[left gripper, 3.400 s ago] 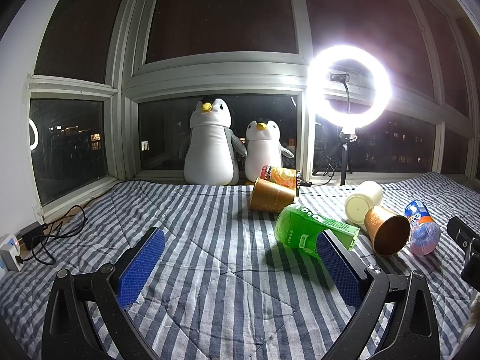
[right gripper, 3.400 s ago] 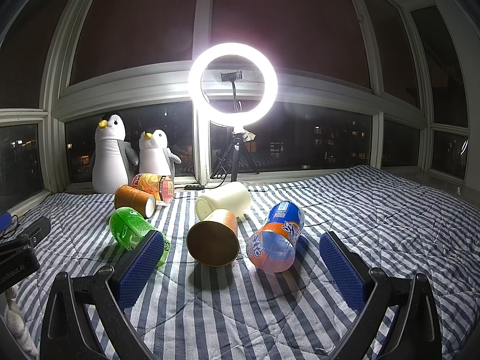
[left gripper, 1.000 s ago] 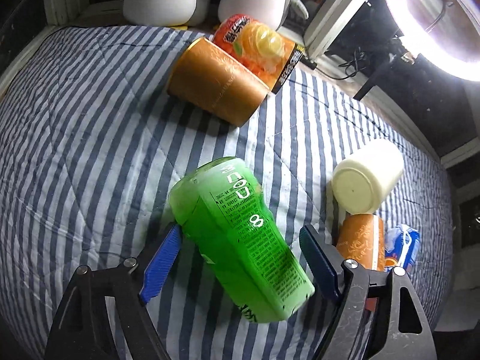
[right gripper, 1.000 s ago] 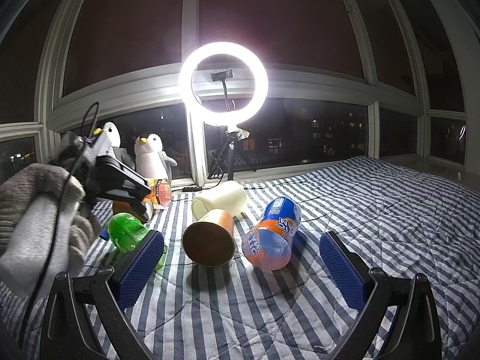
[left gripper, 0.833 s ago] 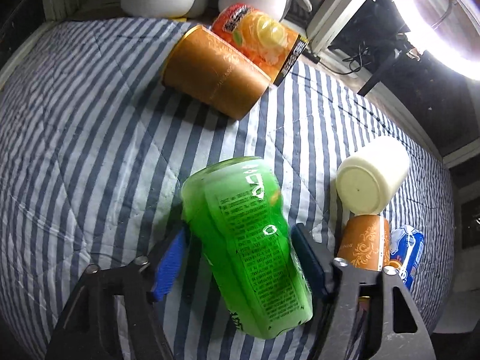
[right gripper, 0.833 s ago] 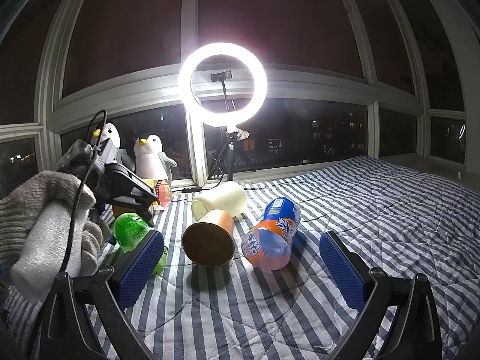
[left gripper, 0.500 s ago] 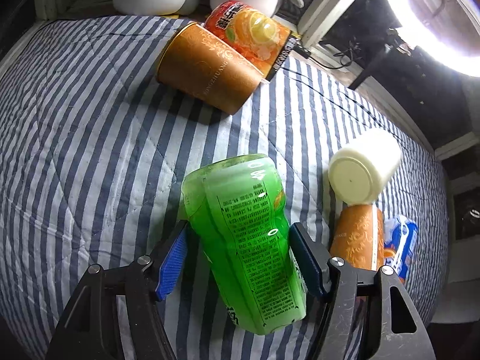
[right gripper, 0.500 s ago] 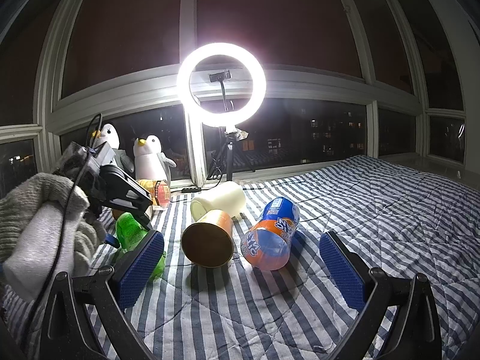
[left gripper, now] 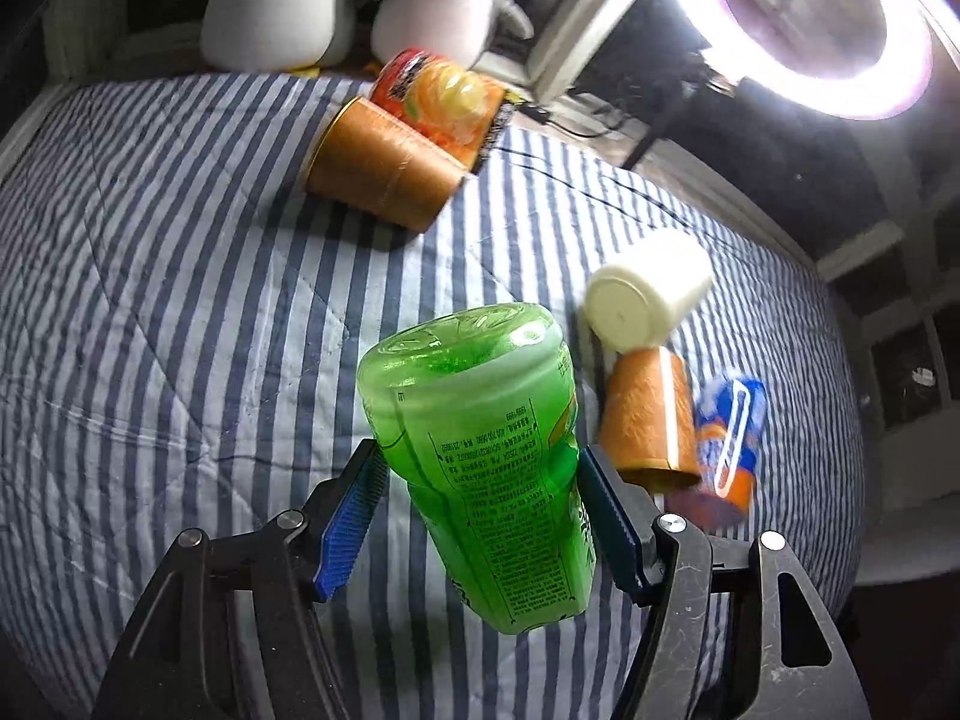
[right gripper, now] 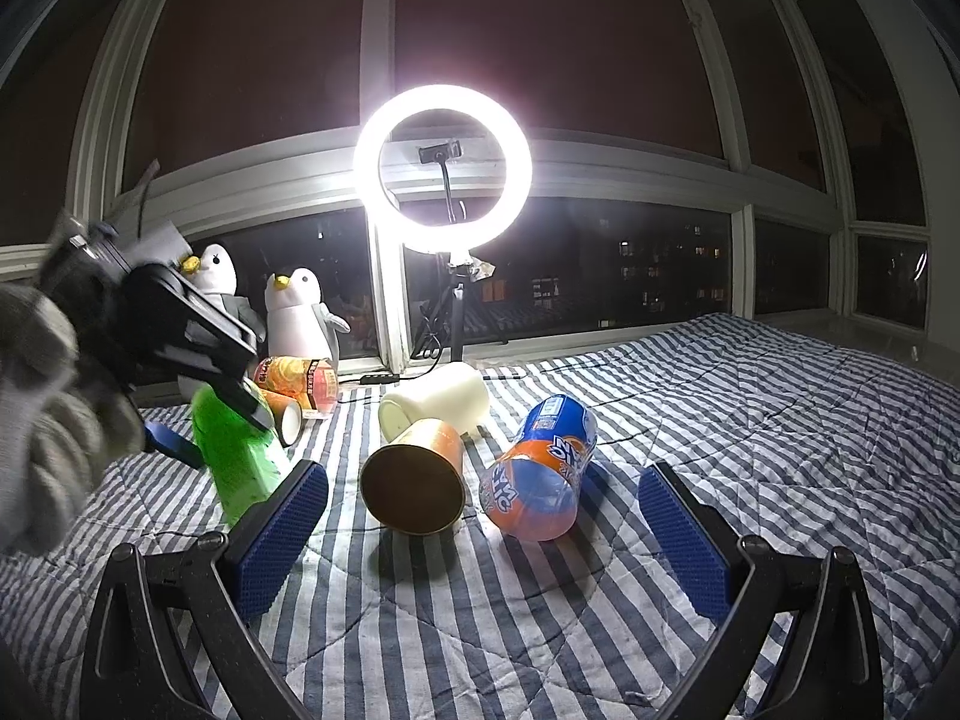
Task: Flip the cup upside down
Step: 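Lift the green cup off the bed with the left tool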
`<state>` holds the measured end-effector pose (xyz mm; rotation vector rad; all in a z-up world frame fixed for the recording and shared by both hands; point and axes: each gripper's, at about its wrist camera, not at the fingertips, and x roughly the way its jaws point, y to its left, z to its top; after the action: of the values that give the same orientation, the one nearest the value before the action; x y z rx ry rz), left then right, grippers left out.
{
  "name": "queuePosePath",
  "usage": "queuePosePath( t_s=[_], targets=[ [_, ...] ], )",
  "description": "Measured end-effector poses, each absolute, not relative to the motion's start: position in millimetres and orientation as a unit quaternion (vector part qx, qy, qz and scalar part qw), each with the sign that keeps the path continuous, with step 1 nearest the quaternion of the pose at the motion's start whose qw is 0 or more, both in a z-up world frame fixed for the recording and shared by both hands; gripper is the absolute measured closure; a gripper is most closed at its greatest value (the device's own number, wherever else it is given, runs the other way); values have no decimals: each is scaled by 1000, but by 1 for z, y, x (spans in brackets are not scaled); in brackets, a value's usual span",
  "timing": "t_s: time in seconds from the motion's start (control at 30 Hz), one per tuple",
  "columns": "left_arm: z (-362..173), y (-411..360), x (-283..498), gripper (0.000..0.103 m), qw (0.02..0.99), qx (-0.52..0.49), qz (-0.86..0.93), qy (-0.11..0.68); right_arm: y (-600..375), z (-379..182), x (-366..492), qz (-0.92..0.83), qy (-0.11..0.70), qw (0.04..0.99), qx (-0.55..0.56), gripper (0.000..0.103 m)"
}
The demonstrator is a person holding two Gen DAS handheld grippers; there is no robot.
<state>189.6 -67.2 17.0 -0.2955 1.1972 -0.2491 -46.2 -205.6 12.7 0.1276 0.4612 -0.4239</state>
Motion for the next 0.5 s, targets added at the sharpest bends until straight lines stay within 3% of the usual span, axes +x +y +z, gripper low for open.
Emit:
queuePosePath(
  t_s=[0.5],
  targets=[
    [12, -62, 113, 34, 771, -90, -172, 607, -206, 13, -47, -208, 225, 950, 63, 1]
  ],
)
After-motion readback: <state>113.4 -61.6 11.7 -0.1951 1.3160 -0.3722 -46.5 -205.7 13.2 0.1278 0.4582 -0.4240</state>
